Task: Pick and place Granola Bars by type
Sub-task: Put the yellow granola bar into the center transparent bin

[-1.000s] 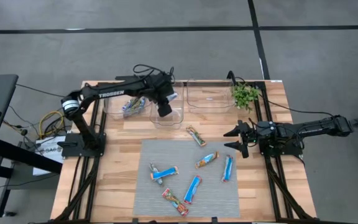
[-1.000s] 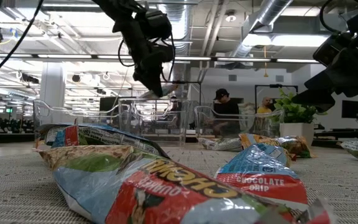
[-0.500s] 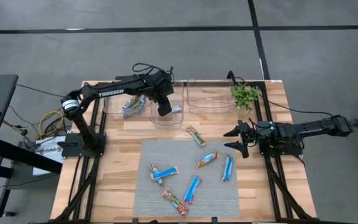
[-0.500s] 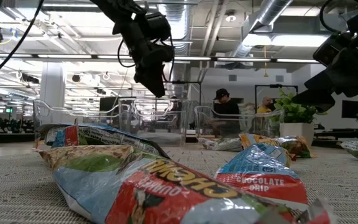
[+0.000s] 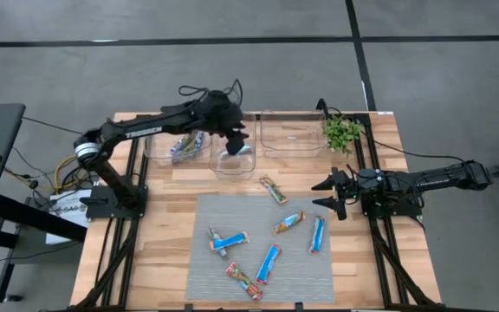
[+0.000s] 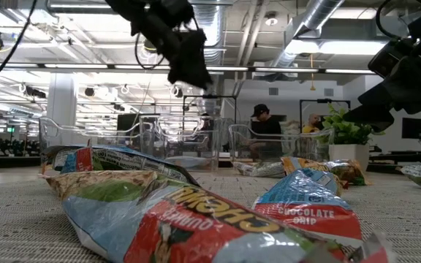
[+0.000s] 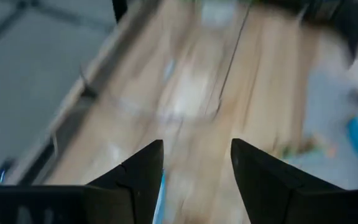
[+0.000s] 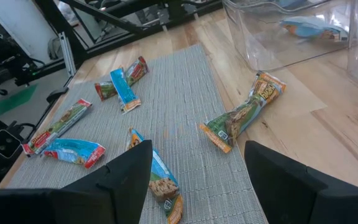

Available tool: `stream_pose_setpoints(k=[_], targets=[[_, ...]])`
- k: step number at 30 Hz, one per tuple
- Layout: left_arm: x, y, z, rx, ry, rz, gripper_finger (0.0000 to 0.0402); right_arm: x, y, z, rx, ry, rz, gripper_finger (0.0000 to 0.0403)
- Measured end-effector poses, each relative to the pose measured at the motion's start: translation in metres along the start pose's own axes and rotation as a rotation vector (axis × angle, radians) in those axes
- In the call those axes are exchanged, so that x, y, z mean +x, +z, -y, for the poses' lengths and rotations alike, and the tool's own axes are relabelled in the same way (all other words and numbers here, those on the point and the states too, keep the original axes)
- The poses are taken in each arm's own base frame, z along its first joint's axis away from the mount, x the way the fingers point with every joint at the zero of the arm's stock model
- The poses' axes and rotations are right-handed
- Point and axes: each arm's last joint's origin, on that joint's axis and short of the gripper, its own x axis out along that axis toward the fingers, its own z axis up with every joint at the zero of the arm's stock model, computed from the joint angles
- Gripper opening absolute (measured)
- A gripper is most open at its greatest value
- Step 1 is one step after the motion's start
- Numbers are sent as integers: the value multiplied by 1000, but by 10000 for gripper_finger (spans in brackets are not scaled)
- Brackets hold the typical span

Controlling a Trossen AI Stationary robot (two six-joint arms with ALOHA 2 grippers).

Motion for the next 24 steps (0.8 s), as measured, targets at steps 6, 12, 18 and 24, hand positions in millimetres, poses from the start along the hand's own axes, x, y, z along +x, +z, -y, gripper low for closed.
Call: stream_pose_setpoints(k=[6,12,18,24], targets=[[-22,-2,4,-28,9,339,183,0,0,0,0,0,-1,249],[-33,-28,7,-96,-2,572,183,0,0,0,0,0,-1,249],[-30,-41,7,-169,-36,590,183,0,0,0,0,0,-1,249],[-28,-41,20,-151,-78,583,183,0,0,0,0,0,-1,249]])
